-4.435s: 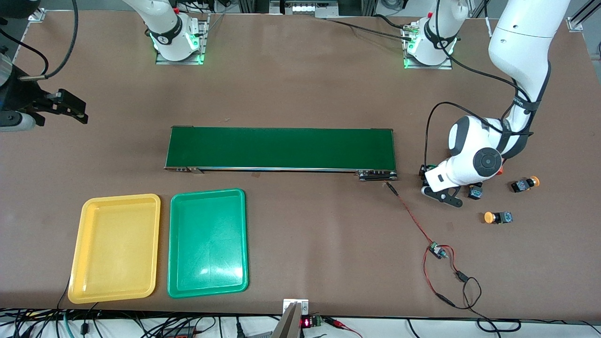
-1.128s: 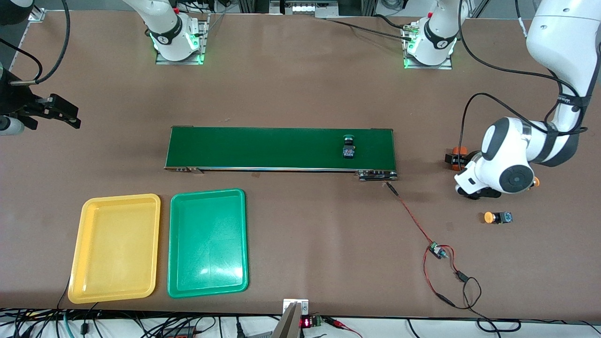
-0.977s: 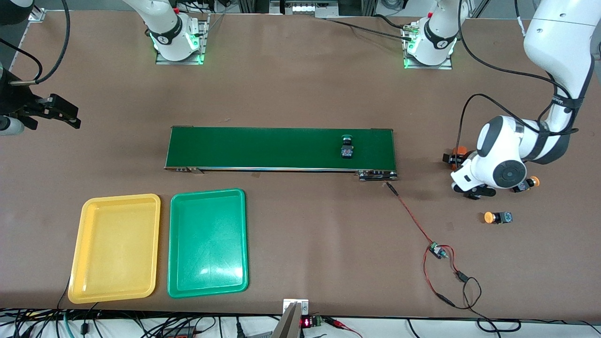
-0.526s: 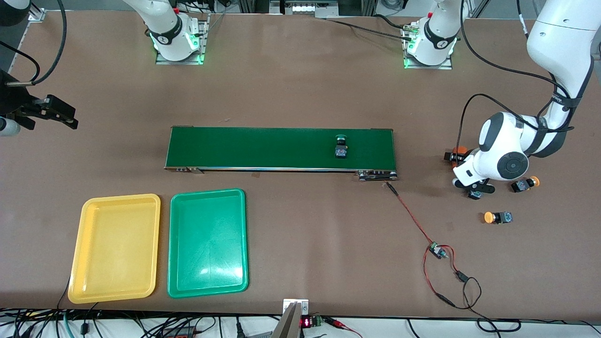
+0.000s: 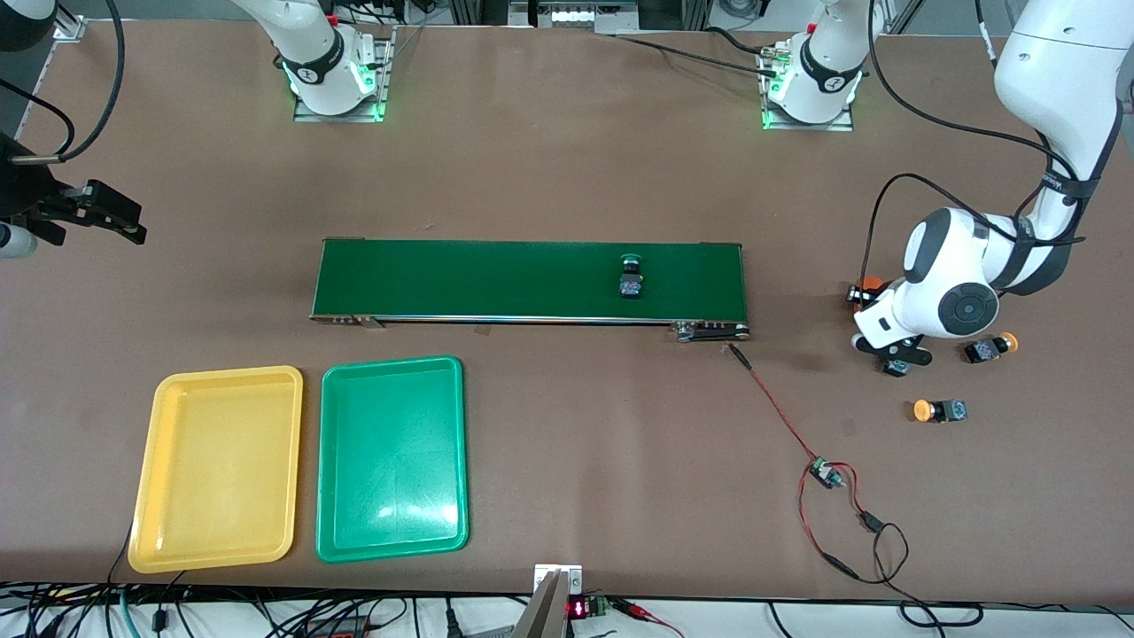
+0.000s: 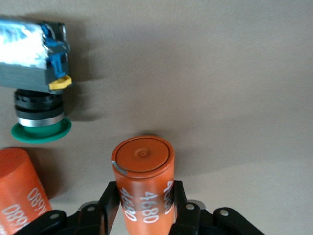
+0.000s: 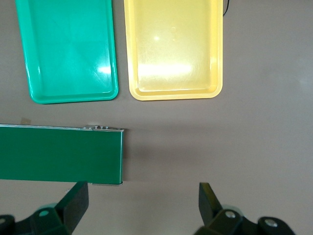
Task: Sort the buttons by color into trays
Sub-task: 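Carry the orange cylinder with the left gripper and set it on the belt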
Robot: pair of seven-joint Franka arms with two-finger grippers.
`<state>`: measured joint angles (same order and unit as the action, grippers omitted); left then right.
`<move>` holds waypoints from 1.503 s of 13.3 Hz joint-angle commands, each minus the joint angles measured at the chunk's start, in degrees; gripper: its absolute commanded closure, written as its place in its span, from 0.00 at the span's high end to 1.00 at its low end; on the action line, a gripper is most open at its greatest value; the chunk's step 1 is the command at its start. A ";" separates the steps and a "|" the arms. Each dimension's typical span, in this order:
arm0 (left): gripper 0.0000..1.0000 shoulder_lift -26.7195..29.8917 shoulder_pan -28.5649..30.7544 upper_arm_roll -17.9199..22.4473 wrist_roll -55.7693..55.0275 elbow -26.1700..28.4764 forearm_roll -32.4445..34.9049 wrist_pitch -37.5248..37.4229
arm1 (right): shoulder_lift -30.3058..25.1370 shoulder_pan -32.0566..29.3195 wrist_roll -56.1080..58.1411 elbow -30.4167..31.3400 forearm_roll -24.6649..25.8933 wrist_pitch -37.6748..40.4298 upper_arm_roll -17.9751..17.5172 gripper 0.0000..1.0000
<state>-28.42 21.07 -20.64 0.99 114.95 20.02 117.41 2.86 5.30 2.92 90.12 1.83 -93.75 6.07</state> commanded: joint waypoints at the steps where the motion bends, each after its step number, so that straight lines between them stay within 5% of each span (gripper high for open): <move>1: 0.15 2.75 0.64 -6.06 0.95 -6.46 0.12 -10.31 | -0.22 -0.46 0.77 -0.30 -0.07 0.50 -0.27 1.00; 5: 0.14 2.49 -0.15 -20.47 8.40 -12.29 0.02 -16.43 | -0.22 -0.46 0.59 -0.30 -0.07 0.50 -0.18 1.00; 8: 0.14 -0.05 -1.03 -24.35 14.54 -12.03 0.11 -13.11 | -0.05 -0.46 0.33 -0.21 -0.16 0.50 -0.27 1.00; 17: 0.20 -5.42 -10.35 -24.80 25.98 -10.89 4.77 -8.88 | 0.39 -0.46 0.24 -0.21 -0.16 0.59 -0.27 1.00; 18: 0.29 -5.51 -10.35 -24.80 27.65 -10.80 4.77 -8.43 | 0.39 -0.38 0.24 -0.21 -0.16 0.50 -0.27 1.00; 19: 0.70 -6.03 -10.35 -24.80 27.93 -10.80 4.77 -8.17 | 0.39 -0.38 0.33 -0.21 -0.07 0.50 -0.27 1.00; 20: 1.00 -6.38 -10.52 -24.80 28.02 -10.88 4.77 -7.03 | 1.09 -0.12 0.42 -0.04 0.02 0.50 -0.27 1.00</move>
<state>-34.34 10.46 -45.12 27.06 104.12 23.60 108.93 3.46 5.28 2.94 90.15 1.84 -93.66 6.07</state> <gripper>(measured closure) 0.467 0.000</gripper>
